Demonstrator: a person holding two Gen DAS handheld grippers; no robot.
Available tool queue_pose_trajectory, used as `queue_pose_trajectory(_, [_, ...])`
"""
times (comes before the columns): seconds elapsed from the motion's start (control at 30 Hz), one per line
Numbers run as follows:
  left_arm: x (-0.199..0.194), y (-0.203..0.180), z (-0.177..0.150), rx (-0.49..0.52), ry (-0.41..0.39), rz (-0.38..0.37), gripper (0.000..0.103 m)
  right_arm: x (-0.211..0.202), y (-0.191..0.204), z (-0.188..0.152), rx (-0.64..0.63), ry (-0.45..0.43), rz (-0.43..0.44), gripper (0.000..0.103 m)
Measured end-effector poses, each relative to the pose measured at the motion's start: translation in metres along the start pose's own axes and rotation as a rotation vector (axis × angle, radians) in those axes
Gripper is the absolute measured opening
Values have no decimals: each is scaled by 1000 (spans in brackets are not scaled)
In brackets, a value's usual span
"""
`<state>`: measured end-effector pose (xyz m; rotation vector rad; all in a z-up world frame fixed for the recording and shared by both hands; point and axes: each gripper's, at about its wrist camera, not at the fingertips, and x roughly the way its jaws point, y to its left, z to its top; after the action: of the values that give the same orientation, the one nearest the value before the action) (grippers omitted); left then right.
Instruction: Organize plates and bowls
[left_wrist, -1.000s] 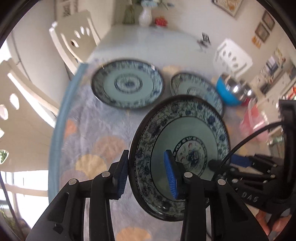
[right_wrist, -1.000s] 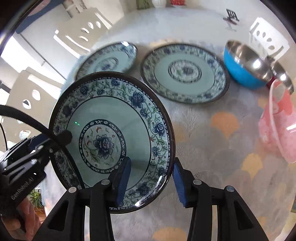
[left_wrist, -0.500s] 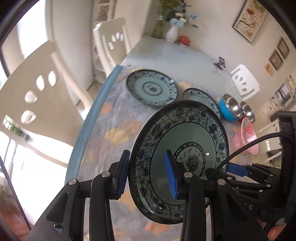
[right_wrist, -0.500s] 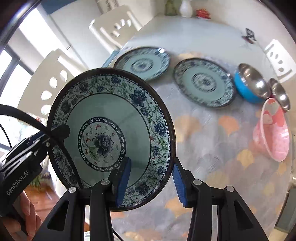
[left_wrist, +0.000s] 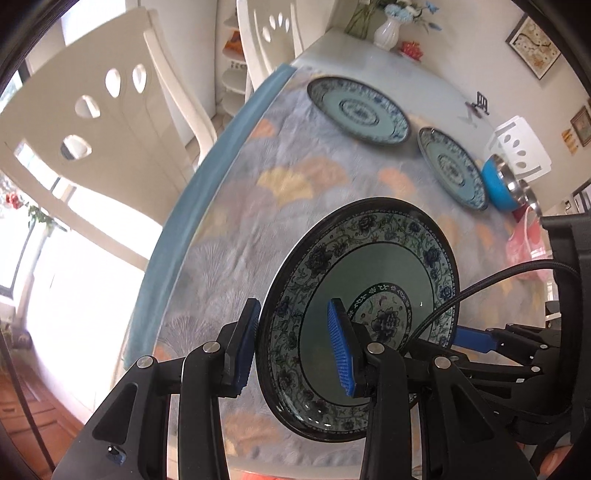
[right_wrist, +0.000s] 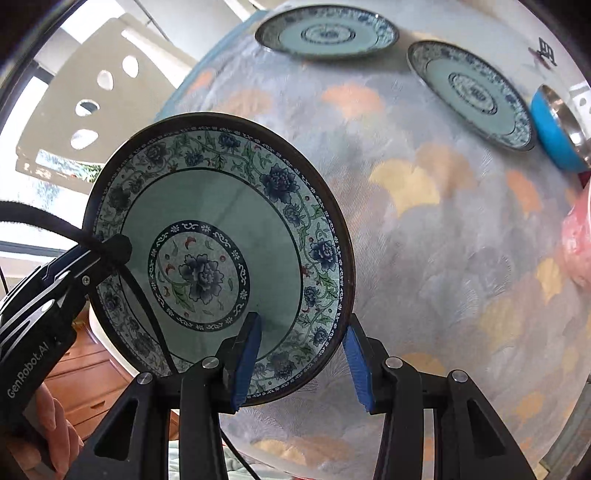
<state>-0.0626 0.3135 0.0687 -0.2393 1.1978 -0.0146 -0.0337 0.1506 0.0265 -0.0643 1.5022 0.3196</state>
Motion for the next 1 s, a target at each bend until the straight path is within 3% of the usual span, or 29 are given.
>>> queue_pose_trajectory(0.3, [21, 8, -5, -1, 51, -35, 34, 20, -13, 2, 65, 38, 24, 44])
queue_pose_trajectory(0.67, [8, 18, 15, 10, 6, -6, 33, -4, -44, 6, 146, -27, 41, 44])
queue_pose_trajectory(0.83, [-13, 11, 44, 64, -64, -13, 33, -41, -61, 16, 162, -104, 54, 44])
queue_pose_trajectory(0.93, [-28, -1, 74, 130, -129, -20, 35, -71, -69, 34, 151, -197, 56, 44])
queue_pose_trajectory(0.97, [-34, -7, 88, 158, -157, -24, 35, -82, -71, 39, 150, -234, 57, 46])
queue_pose_trajectory(1.0, [-36, -11, 99, 178, -172, -26, 35, -93, -74, 45, 154, -275, 70, 56])
